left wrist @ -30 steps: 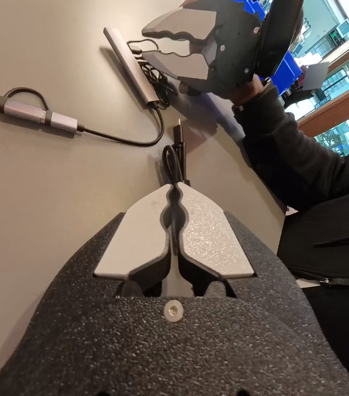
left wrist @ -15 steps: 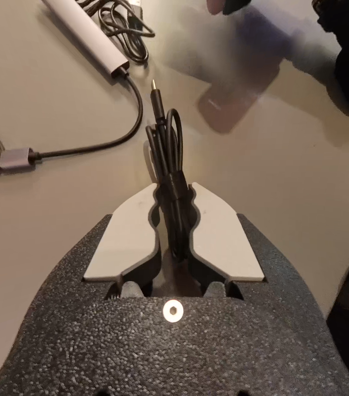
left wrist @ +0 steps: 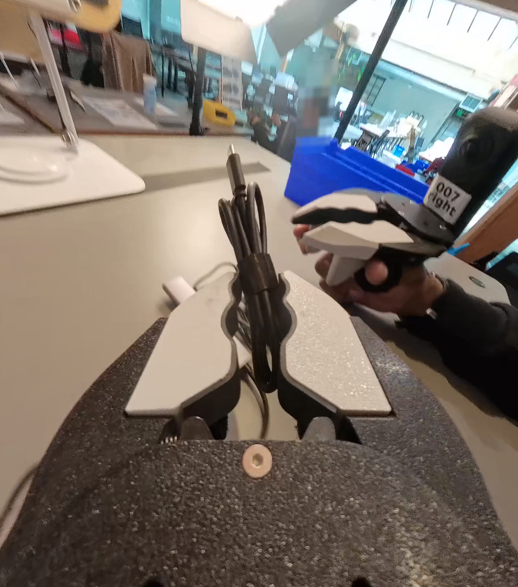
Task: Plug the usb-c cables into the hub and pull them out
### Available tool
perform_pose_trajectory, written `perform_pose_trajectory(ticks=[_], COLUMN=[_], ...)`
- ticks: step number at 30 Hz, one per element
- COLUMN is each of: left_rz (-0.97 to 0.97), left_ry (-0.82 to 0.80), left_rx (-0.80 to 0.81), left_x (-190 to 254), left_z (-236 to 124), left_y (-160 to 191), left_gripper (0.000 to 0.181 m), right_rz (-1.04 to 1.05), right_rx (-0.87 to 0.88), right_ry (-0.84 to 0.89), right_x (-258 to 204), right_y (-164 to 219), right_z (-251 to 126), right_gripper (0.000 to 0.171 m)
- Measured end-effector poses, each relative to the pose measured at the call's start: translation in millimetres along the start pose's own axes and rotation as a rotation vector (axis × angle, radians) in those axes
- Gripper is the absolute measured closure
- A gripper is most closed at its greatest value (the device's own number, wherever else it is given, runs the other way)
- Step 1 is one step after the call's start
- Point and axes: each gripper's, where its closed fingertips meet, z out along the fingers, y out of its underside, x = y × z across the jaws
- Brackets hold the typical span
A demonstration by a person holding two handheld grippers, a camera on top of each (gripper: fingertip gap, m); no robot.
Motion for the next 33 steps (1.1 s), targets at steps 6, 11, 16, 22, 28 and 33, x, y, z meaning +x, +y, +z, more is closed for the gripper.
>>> perform_pose_trajectory(ticks=[6, 11, 16, 22, 28, 33], left_rz=[0.283, 0.324, 0.355, 0.406, 0.439, 0.418], left_ry=[-0.027, -0.048, -0.062, -0.057, -0.043, 0.022], left_rx=[0.149, 0.186, 0.203, 0.165, 0.160, 0.168], left_x=[-35, -47, -44, -39, -33, -19], left_z=[38, 30, 29, 34, 39, 46], left_y=[-38, -36, -36, -30, -29, -28], left_gripper=[0.158, 0.158, 0.158, 0.158, 0.158, 0.158], right_rz=[0.115, 0.170, 0.149, 0.196, 0.211, 0.253], right_rx=[0.132, 0.228, 0.248, 0.262, 0.267, 0.246], right_ry=[0.172, 0.158, 0.088, 0.071, 0.073, 0.006], right_x=[52, 54, 38, 40, 41, 35], right_y=[-31, -35, -30, -29, -29, -25], right_z=[15, 44, 64, 63, 55, 50], right_gripper=[0.155, 0.144, 0.137, 0.134, 0.132, 0.115])
